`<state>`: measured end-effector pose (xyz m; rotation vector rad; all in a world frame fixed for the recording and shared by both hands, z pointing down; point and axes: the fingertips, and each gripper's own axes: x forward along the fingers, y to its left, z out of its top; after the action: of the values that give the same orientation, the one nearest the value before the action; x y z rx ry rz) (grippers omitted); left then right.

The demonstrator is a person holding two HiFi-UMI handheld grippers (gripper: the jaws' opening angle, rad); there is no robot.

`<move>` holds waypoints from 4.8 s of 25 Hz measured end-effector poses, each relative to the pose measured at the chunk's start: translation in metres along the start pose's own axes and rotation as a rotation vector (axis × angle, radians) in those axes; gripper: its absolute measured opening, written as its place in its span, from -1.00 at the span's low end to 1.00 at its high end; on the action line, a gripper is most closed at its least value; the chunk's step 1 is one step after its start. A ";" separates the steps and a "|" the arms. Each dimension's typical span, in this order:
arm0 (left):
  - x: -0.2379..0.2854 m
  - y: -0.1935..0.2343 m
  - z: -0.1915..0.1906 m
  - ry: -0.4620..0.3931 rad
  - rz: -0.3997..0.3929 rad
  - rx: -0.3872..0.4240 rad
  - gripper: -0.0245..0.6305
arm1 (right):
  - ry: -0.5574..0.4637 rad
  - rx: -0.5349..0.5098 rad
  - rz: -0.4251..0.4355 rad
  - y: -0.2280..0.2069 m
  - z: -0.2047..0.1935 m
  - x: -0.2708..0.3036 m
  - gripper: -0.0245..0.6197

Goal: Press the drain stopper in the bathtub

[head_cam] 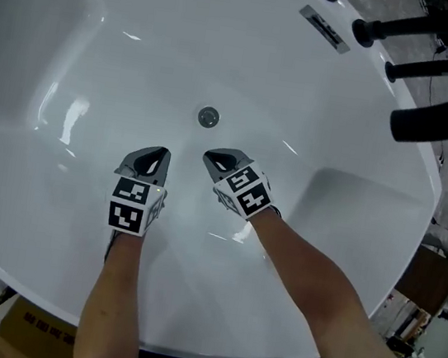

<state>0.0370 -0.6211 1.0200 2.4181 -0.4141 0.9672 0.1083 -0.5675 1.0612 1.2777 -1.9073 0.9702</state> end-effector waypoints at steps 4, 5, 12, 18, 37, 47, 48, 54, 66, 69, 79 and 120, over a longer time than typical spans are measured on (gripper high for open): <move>0.028 0.011 -0.035 0.092 0.030 0.005 -0.85 | 0.032 -0.014 -0.044 -0.027 -0.017 0.033 -0.88; 0.034 0.013 -0.041 0.093 0.031 -0.026 -0.85 | 0.038 -0.016 -0.055 -0.033 -0.020 0.040 -0.88; 0.066 0.022 -0.066 0.088 0.027 -0.148 -0.85 | 0.096 -0.065 -0.140 -0.074 -0.023 0.086 -0.88; 0.082 0.028 -0.079 0.090 0.025 -0.149 -0.86 | 0.153 -0.051 -0.181 -0.099 -0.034 0.116 -0.88; 0.094 0.033 -0.091 0.094 0.003 -0.149 -0.86 | 0.294 -0.197 -0.259 -0.128 -0.055 0.159 -0.88; 0.101 0.037 -0.102 0.112 0.020 -0.183 -0.86 | 0.274 -0.116 -0.305 -0.136 -0.056 0.165 -0.89; 0.103 0.034 -0.101 0.112 0.015 -0.177 -0.85 | 0.281 -0.127 -0.315 -0.137 -0.056 0.165 -0.91; 0.100 0.024 -0.089 0.109 -0.003 -0.150 -0.85 | 0.182 0.005 -0.269 -0.135 -0.049 0.147 -0.88; -0.011 0.003 0.017 -0.037 0.044 -0.177 -0.85 | -0.205 0.337 -0.227 -0.052 -0.022 -0.046 -0.88; -0.061 -0.021 0.042 -0.046 0.059 -0.151 -0.85 | -0.223 0.328 -0.202 -0.019 -0.002 -0.112 -0.88; -0.241 -0.135 0.080 -0.143 0.120 -0.173 -0.86 | -0.339 0.255 -0.051 0.137 0.060 -0.309 -0.88; -0.657 -0.414 0.166 -0.585 0.332 0.022 -0.86 | -0.790 -0.075 0.213 0.371 0.144 -0.738 -0.89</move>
<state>-0.1469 -0.3085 0.3132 2.6757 -1.0374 0.3571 -0.0160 -0.2476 0.2963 1.5786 -2.6858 0.4988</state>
